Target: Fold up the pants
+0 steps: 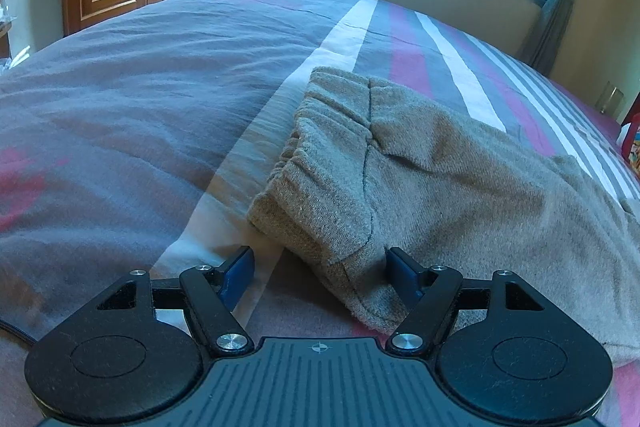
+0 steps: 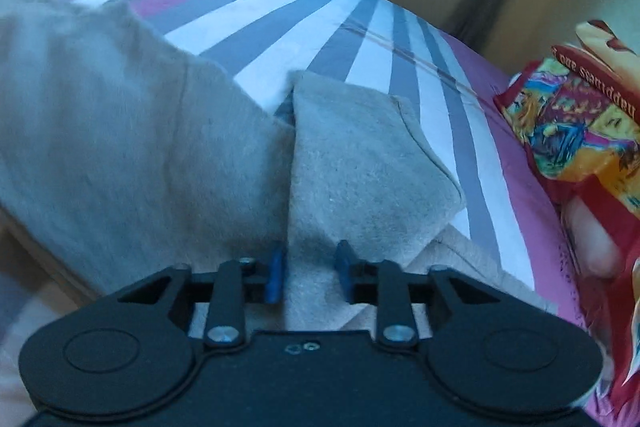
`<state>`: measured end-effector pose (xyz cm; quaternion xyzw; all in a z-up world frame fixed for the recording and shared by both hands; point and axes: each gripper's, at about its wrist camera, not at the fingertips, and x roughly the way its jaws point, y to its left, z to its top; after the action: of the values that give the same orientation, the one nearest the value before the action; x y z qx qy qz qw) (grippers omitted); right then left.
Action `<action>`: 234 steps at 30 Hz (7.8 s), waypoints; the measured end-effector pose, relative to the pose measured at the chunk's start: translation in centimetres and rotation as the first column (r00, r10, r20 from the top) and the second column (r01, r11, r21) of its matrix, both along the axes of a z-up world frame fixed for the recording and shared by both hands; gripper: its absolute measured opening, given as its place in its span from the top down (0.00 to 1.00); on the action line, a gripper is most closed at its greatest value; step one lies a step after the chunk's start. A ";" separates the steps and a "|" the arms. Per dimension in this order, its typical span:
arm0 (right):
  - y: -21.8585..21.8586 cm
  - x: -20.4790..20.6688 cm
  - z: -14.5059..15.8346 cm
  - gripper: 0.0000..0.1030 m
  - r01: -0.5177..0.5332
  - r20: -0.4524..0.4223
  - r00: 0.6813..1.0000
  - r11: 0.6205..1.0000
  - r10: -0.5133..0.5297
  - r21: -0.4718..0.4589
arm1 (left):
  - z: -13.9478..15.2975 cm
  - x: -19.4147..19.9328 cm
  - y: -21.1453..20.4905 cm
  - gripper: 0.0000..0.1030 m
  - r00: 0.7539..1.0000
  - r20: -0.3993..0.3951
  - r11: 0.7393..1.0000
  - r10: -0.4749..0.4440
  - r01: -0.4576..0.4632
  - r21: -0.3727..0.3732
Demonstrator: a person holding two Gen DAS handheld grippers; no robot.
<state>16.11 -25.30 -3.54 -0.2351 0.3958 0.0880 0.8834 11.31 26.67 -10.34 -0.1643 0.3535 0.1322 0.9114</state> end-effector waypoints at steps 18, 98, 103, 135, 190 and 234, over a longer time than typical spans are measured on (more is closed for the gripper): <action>-10.3 -7.1 1.1 0.70 0.262 0.027 0.957 0.904 -0.288 0.337 | -0.2 -0.1 0.0 0.29 1.000 0.002 1.000 0.000 0.000 0.001; -25.2 -3.0 3.6 0.92 0.396 0.147 0.862 0.825 -0.486 0.403 | -0.3 -0.4 0.0 0.26 1.000 0.015 1.000 -0.007 0.007 -0.014; -29.3 -4.2 1.1 0.92 0.486 0.028 0.808 0.693 -0.588 0.533 | -0.3 -0.2 0.1 0.26 1.000 0.012 1.000 -0.009 0.010 -0.015; -21.6 -3.4 1.5 0.72 0.232 0.085 0.947 0.842 -0.310 0.487 | 3.0 -3.1 1.0 0.19 0.985 0.100 0.987 0.144 -0.135 -0.091; 15.8 10.2 -1.6 0.57 -0.126 -0.030 0.984 0.806 0.176 0.579 | 2.7 12.9 -10.5 0.05 0.963 -0.001 0.943 -0.269 0.264 0.201; -21.1 -2.0 -4.9 0.52 0.352 -0.021 0.926 0.841 -0.378 0.411 | 2.6 0.6 -9.8 0.03 0.990 -0.019 0.916 -0.141 0.138 0.376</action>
<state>14.10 -46.42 -8.41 0.0313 0.3790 -0.0084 0.9248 11.93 16.90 -7.75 0.0384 0.3284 0.1314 0.9346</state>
